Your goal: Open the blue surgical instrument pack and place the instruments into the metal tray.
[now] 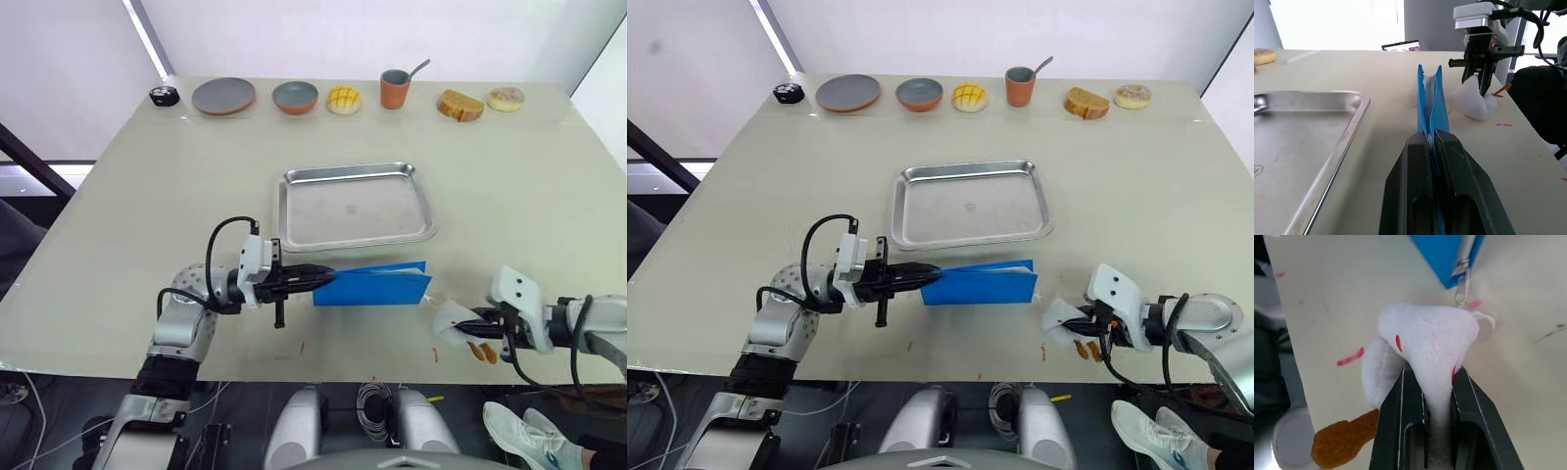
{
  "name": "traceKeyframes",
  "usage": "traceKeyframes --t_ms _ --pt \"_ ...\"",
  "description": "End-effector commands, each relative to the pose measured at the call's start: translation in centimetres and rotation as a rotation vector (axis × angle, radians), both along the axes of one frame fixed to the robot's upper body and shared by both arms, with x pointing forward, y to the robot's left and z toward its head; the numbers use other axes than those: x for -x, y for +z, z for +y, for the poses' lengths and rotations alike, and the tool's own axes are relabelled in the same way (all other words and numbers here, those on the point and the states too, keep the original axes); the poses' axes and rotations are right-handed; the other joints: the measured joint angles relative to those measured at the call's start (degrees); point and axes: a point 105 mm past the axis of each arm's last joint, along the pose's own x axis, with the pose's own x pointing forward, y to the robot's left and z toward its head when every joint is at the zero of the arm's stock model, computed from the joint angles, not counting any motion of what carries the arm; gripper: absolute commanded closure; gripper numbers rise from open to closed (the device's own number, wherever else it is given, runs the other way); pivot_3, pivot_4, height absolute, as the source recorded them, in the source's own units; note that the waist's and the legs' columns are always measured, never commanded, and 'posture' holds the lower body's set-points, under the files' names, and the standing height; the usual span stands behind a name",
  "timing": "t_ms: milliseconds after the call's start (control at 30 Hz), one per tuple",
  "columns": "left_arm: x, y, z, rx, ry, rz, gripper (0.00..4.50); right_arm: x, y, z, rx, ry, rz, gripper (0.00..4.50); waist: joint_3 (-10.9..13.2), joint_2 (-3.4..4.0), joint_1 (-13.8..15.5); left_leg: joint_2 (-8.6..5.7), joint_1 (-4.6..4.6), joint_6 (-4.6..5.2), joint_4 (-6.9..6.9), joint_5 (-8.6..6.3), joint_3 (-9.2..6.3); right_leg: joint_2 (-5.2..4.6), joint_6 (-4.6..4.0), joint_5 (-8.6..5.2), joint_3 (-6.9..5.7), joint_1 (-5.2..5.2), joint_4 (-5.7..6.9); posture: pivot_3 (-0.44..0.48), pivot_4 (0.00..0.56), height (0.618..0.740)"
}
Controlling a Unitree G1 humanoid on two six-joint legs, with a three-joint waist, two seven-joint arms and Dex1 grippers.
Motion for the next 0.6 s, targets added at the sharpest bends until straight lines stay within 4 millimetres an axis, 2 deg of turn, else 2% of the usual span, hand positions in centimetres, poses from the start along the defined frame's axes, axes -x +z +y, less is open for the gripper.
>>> traceKeyframes --t_ms 33,133,367,467,600 --pt "0.3 0.1 0.3 -0.028 -0.006 -0.014 4.50 -1.0 2.7 -0.6 -0.081 -0.030 -0.062 4.46 0.00 0.00 -0.04 0.00 0.00 0.00 0.00 0.00 -0.01 0.01 0.00 0.00 0.00 0.00 0.00 0.000 0.150 0.740" --pt "0.2 0.1 0.2 -0.042 -0.002 -0.025 4.50 -2.0 4.5 -1.1 -0.127 -0.041 -0.097 4.46 0.00 0.00 -0.10 0.00 0.00 0.00 0.00 0.00 0.00 0.01 0.00 0.00 0.00 0.00 0.00 0.000 0.150 0.740" --pt "-0.3 -0.4 0.3 -0.071 0.005 -0.028 4.50 -3.8 8.0 -0.8 -0.191 0.004 -0.162 4.46 0.00 0.00 -0.06 0.00 0.00 0.00 0.00 0.00 0.00 0.02 0.00 0.00 -0.01 0.00 0.00 0.000 0.150 0.740" --pt "-0.3 -0.7 0.4 -0.083 0.000 -0.023 4.50 -4.5 10.0 -0.1 -0.234 0.034 -0.198 4.46 0.02 0.04 -0.21 0.00 0.03 0.00 0.00 0.00 0.07 0.01 -0.01 0.01 0.05 -0.01 0.03 0.000 0.150 0.740" --pt "-0.4 -0.8 0.5 -0.092 -0.003 -0.021 4.50 -5.1 11.1 1.2 -0.248 0.075 -0.227 4.46 0.02 0.04 -0.05 0.02 -0.01 0.00 0.00 0.00 -0.02 0.01 -0.01 0.00 -0.02 -0.01 0.00 0.000 0.150 0.740"
